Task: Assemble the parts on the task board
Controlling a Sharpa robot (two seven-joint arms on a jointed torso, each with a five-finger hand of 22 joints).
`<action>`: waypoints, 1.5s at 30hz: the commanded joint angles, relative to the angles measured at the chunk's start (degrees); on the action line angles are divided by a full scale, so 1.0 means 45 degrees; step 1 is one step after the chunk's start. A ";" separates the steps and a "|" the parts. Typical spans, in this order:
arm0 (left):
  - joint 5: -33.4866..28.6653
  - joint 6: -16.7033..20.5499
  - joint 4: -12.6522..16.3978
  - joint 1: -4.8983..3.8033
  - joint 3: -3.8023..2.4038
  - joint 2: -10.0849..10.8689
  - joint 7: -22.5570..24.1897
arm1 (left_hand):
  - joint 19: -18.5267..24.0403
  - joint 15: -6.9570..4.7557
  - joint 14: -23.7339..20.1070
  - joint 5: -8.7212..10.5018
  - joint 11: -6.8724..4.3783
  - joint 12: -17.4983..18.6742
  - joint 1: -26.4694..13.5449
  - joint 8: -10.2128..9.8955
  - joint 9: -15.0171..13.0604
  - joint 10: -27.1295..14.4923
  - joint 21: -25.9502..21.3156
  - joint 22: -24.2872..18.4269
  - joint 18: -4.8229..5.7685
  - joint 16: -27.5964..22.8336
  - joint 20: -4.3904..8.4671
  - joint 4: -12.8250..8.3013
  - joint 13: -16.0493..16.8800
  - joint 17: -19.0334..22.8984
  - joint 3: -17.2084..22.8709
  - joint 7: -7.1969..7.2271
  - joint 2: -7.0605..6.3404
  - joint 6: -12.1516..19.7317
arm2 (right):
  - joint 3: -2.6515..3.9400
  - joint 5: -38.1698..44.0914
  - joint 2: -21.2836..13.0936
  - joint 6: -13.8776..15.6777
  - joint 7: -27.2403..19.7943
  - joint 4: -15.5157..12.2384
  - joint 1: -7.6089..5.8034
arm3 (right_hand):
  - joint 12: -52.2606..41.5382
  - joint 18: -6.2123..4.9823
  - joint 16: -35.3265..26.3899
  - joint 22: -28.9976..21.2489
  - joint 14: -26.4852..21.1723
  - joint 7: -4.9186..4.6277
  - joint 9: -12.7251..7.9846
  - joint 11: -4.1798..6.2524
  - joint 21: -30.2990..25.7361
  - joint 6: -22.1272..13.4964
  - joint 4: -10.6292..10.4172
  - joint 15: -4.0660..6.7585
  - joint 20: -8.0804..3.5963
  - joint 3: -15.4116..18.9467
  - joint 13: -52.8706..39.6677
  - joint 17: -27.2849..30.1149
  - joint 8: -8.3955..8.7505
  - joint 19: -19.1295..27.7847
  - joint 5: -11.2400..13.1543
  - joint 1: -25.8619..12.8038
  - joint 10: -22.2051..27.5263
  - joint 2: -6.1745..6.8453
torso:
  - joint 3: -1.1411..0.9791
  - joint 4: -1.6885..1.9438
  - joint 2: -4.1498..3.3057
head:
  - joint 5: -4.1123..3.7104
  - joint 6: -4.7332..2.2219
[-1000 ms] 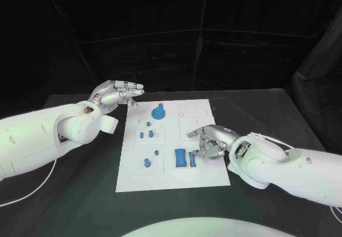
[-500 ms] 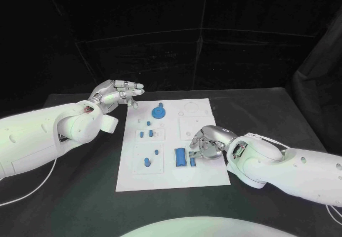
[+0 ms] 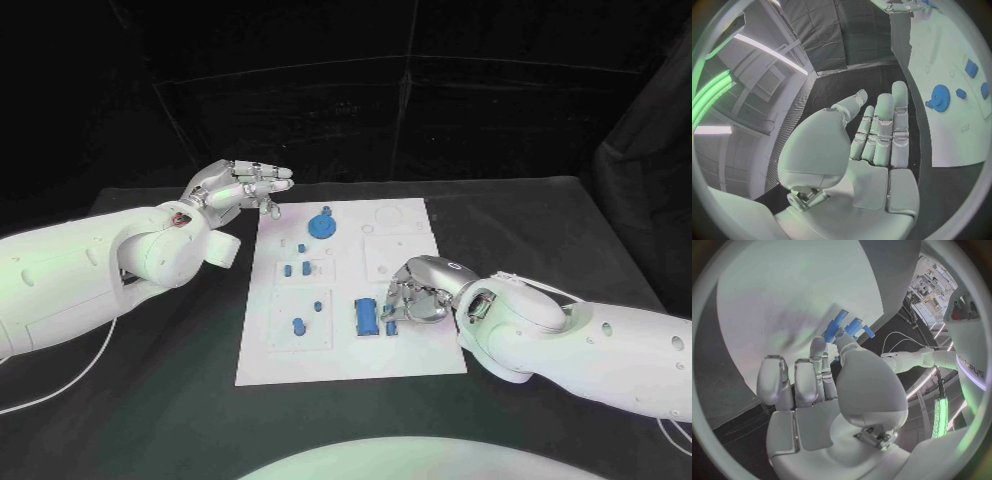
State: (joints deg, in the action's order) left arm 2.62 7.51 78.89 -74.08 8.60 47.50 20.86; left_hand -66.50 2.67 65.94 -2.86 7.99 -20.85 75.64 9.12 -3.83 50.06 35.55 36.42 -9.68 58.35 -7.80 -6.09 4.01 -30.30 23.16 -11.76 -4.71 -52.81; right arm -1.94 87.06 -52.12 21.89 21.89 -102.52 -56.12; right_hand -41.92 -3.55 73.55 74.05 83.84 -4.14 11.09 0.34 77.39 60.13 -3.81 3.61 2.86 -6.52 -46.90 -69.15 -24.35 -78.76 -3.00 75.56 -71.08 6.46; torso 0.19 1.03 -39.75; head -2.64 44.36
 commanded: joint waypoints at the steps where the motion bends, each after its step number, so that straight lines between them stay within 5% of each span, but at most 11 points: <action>1: -0.0044 -0.0160 -0.0005 -0.0012 -0.0010 -0.0018 0.0020 | 0.0063 -0.0020 -0.0078 -0.0023 -0.0010 -0.0087 -0.0023 -0.0005 0.0019 -0.0120 -0.0058 -0.0016 -0.0173 0.0060 -0.0044 -0.0015 -0.0009 0.0021 -0.0032 0.0014 0.0112 0.0116 | -0.0042 -0.0263 -0.0044 0.0452 -0.0259 -0.0069 0.0042 | -0.0519 -0.0071 0.0220 0.0192 0.0584 0.0022 0.0091 0.0020 0.0211 -0.0192 -0.0203 0.0086 -0.0084 0.0455 -0.0405 -0.0219 -0.0248 -0.0132 0.0053 -0.0297 -0.0328 0.0016 | -0.0015 -0.0008 0.0010 | -0.0017 -0.0025; 9: -0.0044 -0.0170 -0.0039 0.0002 -0.0004 -0.0043 0.0000 | 0.0062 -0.0018 -0.0080 -0.0023 -0.0006 -0.0100 -0.0008 -0.0001 0.0016 -0.0131 -0.0058 -0.0017 -0.0173 0.0065 -0.0045 -0.0022 -0.0009 0.0029 -0.0023 0.0011 0.0132 0.0122 | -0.0040 -0.1154 -0.0174 0.1183 -0.0979 -0.0138 0.0047 | -0.0621 -0.0073 0.0220 0.0189 0.0575 -0.0039 0.0238 -0.0056 0.0201 -0.0821 -0.0566 0.0067 -0.0078 0.1376 -0.0453 -0.0229 -0.0672 -0.0127 0.0048 -0.0387 -0.0142 -0.0053 | 0.0007 0.0000 0.0027 | -0.0037 -0.0059; 26: -0.0044 -0.0199 -0.0044 0.0017 0.0025 -0.0049 -0.0033 | 0.0062 -0.0018 -0.0080 -0.0023 -0.0006 -0.0100 -0.0008 -0.0001 0.0016 -0.0131 -0.0058 -0.0017 -0.0173 0.0065 -0.0045 -0.0022 -0.0009 0.0029 -0.0023 0.0011 0.0132 0.0122 | -0.0038 -0.1800 -0.0382 0.1322 -0.1400 -0.0131 0.0046 | -0.0312 -0.0097 0.0146 0.0121 0.0549 -0.0234 0.0140 -0.0219 0.0121 -0.1645 -0.0917 -0.0071 0.0037 0.2168 -0.0108 -0.0173 -0.0713 -0.0061 0.0054 -0.0073 0.0247 -0.0412 | 0.0011 0.0000 0.0001 | -0.0048 -0.0054; 35: -0.0044 -0.0211 -0.0047 0.0018 0.0032 -0.0048 -0.0054 | 0.0062 -0.0018 -0.0080 -0.0023 -0.0006 -0.0100 -0.0008 -0.0001 0.0016 -0.0131 -0.0058 -0.0017 -0.0173 0.0065 -0.0045 -0.0022 -0.0009 0.0029 -0.0023 0.0011 0.0132 0.0122 | -0.0037 -0.1796 -0.0456 0.1522 -0.1327 -0.0051 0.0045 | -0.0540 -0.0084 0.0212 0.0206 0.0573 -0.0180 0.0156 -0.0167 0.0181 -0.1501 -0.1010 -0.0048 0.0050 0.2188 -0.0237 -0.0262 -0.0944 -0.0121 0.0047 0.0398 0.0151 -0.1164 | 0.0005 0.0000 0.0003 | -0.0033 -0.0030; 41: -0.0044 -0.0212 -0.0051 0.0018 0.0036 -0.0050 -0.0067 | 0.0060 -0.0015 -0.0087 -0.0023 -0.0001 -0.0122 0.0020 0.0007 0.0012 -0.0154 -0.0058 -0.0019 -0.0174 0.0074 -0.0047 -0.0043 -0.0010 0.0043 -0.0010 0.0005 0.0152 0.0133 | -0.0037 -0.1864 -0.0444 0.0834 -0.1898 -0.0035 0.0045 | -0.1085 -0.0053 0.0508 0.0363 0.0645 0.0065 0.0169 0.0038 0.0299 -0.1007 -0.0476 0.0102 -0.0048 0.1761 -0.0697 -0.0638 -0.1164 -0.0225 0.0050 0.1597 -0.0201 -0.1894 | 0.0007 -0.0003 0.0003 | -0.0026 0.0009; 45: -0.0044 -0.0215 -0.0050 0.0018 0.0037 -0.0044 -0.0081 | 0.0060 -0.0015 -0.0087 -0.0023 -0.0001 -0.0122 0.0020 0.0007 0.0012 -0.0154 -0.0058 -0.0019 -0.0174 0.0074 -0.0047 -0.0043 -0.0010 0.0043 -0.0010 0.0005 0.0152 0.0133 | -0.0037 -0.1946 -0.0438 0.0424 -0.2191 -0.0094 0.0045 | -0.1192 -0.0038 0.0576 0.0412 0.0655 0.0066 0.0018 0.0057 0.0333 -0.0874 -0.0465 0.0127 -0.0099 0.1829 -0.0814 -0.0729 -0.0956 -0.0251 0.0059 0.1710 -0.0335 -0.2059 | 0.0006 -0.0011 0.0003 | -0.0026 0.0025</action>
State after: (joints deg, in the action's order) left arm 2.62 7.21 78.63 -73.94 8.80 47.33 20.44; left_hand -66.50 2.66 65.94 -2.86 7.98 -21.19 75.68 9.12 -3.84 49.65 35.55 36.38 -9.68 58.35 -7.79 -6.08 4.01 -30.15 23.17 -11.55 -4.67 -52.60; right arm -2.11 78.89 -54.11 26.33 14.65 -102.67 -55.86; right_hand -47.18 -3.55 75.94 74.94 84.03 -3.84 11.30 0.63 78.66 55.96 -5.99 3.80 2.55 1.45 -50.52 -72.39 -28.91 -79.48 -3.02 82.87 -72.20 -2.49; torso 0.23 1.03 -39.74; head -2.75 44.43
